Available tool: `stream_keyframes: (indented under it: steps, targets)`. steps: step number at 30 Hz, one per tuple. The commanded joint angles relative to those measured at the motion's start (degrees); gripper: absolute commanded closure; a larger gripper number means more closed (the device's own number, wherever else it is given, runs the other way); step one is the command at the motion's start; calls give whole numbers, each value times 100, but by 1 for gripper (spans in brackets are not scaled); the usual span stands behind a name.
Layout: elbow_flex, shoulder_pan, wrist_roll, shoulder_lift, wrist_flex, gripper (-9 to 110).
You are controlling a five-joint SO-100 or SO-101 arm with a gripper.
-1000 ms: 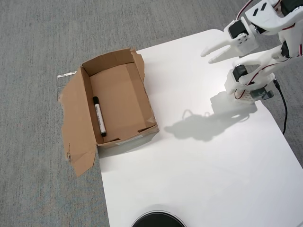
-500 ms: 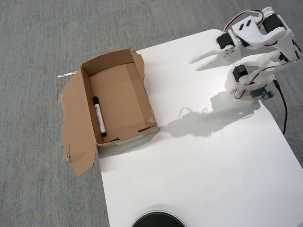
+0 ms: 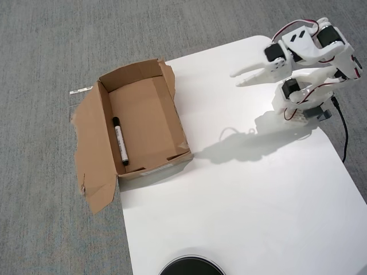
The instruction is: Grasp a pen and put it in the box.
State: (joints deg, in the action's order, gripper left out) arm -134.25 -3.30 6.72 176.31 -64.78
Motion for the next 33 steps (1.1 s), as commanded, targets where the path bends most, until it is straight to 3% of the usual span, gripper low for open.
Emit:
stream_keyframes:
  steps: [1,33]
  targets:
    - [-743,22,-22,747,79,86]
    - [-3063,22,-13,1854,1230,86]
